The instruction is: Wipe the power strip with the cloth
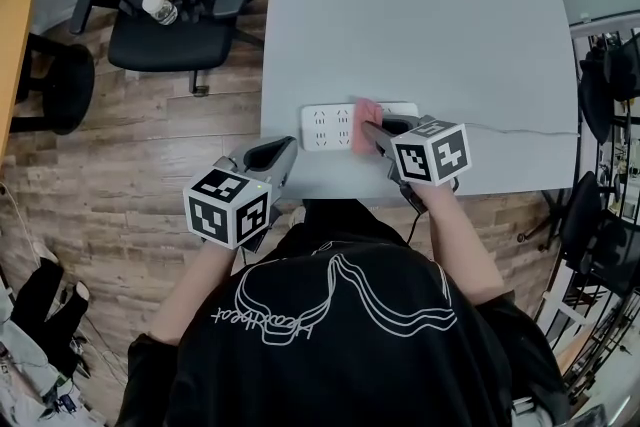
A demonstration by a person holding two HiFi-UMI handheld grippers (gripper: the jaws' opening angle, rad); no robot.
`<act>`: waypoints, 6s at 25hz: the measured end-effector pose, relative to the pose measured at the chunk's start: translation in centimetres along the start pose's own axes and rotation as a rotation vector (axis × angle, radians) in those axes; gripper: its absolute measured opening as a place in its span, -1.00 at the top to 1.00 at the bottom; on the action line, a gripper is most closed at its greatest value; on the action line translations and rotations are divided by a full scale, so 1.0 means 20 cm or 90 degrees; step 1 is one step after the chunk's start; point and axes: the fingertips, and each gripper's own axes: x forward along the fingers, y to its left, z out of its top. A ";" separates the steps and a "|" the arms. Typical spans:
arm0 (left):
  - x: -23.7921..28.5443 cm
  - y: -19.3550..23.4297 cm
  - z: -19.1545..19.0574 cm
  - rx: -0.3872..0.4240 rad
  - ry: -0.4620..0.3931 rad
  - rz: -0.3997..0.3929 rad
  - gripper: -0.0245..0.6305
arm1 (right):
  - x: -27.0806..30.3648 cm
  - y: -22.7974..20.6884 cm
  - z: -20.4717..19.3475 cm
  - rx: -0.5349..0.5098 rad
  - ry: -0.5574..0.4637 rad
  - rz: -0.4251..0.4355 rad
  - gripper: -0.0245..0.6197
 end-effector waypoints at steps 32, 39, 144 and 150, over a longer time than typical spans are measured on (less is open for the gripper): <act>0.17 -0.18 0.05 0.041 0.015 -0.032 0.89 | -0.27 -0.39 -0.16 0.072 -0.018 -0.065 0.80; 0.18 -0.19 0.05 0.043 0.023 -0.039 0.89 | -0.31 -0.46 -0.19 0.094 -0.022 -0.075 0.80; 0.06 -0.10 -0.04 0.004 0.007 0.014 0.89 | -0.04 -0.06 -0.01 -0.011 0.000 0.005 0.80; 0.11 -0.14 -0.04 0.016 0.018 0.002 0.89 | -0.11 -0.16 -0.05 0.013 -0.013 -0.011 0.80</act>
